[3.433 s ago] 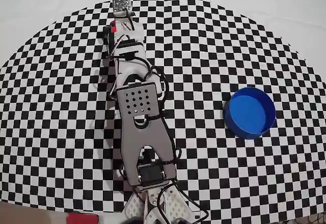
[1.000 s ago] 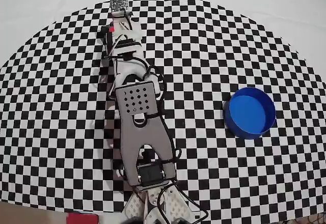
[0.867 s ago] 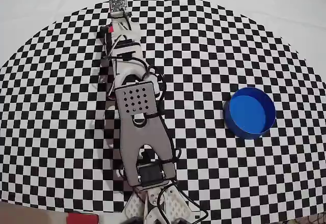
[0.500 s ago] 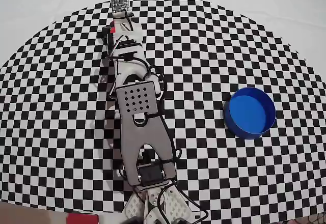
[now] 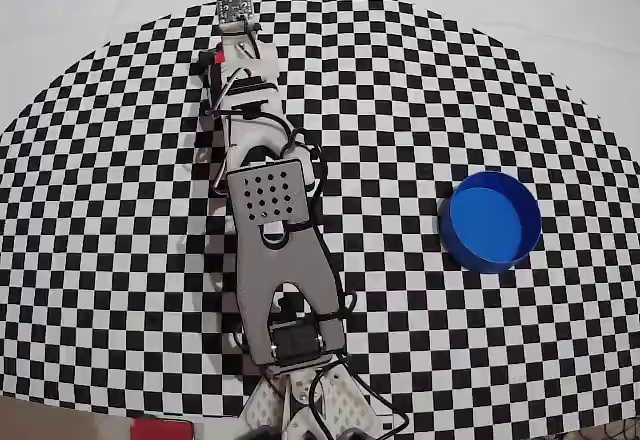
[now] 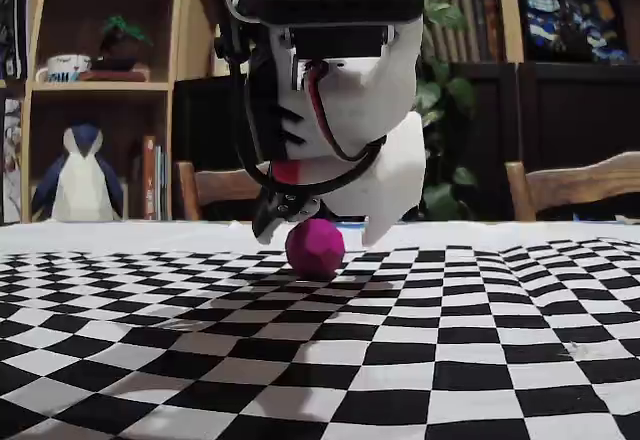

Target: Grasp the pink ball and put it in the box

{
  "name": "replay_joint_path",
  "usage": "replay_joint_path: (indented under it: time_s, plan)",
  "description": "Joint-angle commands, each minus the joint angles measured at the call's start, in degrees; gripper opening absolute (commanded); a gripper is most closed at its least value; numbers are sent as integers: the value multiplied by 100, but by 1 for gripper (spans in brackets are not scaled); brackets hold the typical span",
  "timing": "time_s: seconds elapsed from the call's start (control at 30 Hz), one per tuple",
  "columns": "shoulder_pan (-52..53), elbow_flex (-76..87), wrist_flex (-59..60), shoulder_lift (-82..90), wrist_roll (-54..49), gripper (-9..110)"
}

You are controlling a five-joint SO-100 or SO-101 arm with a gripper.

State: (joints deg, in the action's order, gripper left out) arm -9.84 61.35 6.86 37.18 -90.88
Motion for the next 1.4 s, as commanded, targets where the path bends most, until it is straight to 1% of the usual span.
replay_joint_path:
  time_s: [0.0,1.07,1.27,1.37]
  plan:
    - [26,-237,9,62,-35,29]
    - [18,-264,-18,18,-35,28]
    - [18,-272,-26,18,-35,22]
    - [18,-281,-26,18,-35,14]
